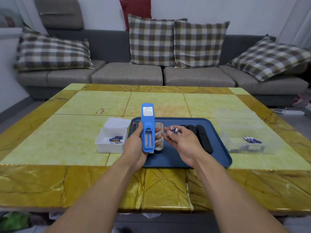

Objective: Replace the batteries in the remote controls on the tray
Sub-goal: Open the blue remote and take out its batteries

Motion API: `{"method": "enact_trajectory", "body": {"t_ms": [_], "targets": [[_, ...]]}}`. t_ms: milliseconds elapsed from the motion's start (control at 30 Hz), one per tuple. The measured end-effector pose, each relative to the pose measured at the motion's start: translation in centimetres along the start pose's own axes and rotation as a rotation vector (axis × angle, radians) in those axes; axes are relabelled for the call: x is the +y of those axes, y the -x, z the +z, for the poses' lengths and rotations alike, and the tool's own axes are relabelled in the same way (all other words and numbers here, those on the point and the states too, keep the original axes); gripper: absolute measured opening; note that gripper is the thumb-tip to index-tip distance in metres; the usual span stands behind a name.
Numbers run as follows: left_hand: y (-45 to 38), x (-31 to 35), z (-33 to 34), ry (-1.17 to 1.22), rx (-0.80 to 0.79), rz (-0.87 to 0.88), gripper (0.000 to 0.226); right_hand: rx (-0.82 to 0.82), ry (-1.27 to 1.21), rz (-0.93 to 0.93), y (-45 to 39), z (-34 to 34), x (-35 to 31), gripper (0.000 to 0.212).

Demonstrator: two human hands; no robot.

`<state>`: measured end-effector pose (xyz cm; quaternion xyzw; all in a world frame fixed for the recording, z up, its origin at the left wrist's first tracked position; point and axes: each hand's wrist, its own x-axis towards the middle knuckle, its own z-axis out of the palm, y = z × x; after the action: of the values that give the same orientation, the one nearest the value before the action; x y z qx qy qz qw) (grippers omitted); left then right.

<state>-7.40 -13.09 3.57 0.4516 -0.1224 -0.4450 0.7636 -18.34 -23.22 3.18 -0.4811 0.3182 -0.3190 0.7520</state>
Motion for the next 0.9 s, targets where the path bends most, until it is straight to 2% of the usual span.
{"method": "enact_trajectory", "body": {"t_ms": [100,167,267,367,433,533,733,900], "targets": [[-0.1,0.3,-0.3,-0.022,0.058,0.047,0.045,0.022,0.051,-0.005,-0.1,-0.1,0.4,0.020],[-0.3,0.6,-0.8,-0.023,0.104,0.085,0.043,0.000,0.158,-0.008,0.0,0.1,0.7,0.016],[-0.5,1.2,-1.9,-0.007,0.211,0.140,0.048,-0.029,0.577,-0.094,0.0,1.0,1.1,0.014],[-0.5,2.5,-3.5,0.011,0.428,0.264,0.047,-0.052,0.752,-0.173,-0.3,3.4,1.4,0.010],[-0.5,4.0,-6.2,0.046,0.650,0.389,0.044,-0.087,0.817,-0.225,-0.4,6.6,1.8,0.012],[-0.4,4.9,-9.5,0.108,0.879,0.429,0.047,-0.157,1.085,-0.354,-1.2,9.4,2.0,0.018],[0.5,6.1,-13.2,0.152,0.912,0.351,0.048,-0.369,1.465,-0.395,-4.8,16.2,2.7,0.024],[0.7,6.4,-13.7,0.128,0.894,0.360,0.045,-0.500,1.752,-0.335,-6.0,18.6,3.8,0.028]]}}
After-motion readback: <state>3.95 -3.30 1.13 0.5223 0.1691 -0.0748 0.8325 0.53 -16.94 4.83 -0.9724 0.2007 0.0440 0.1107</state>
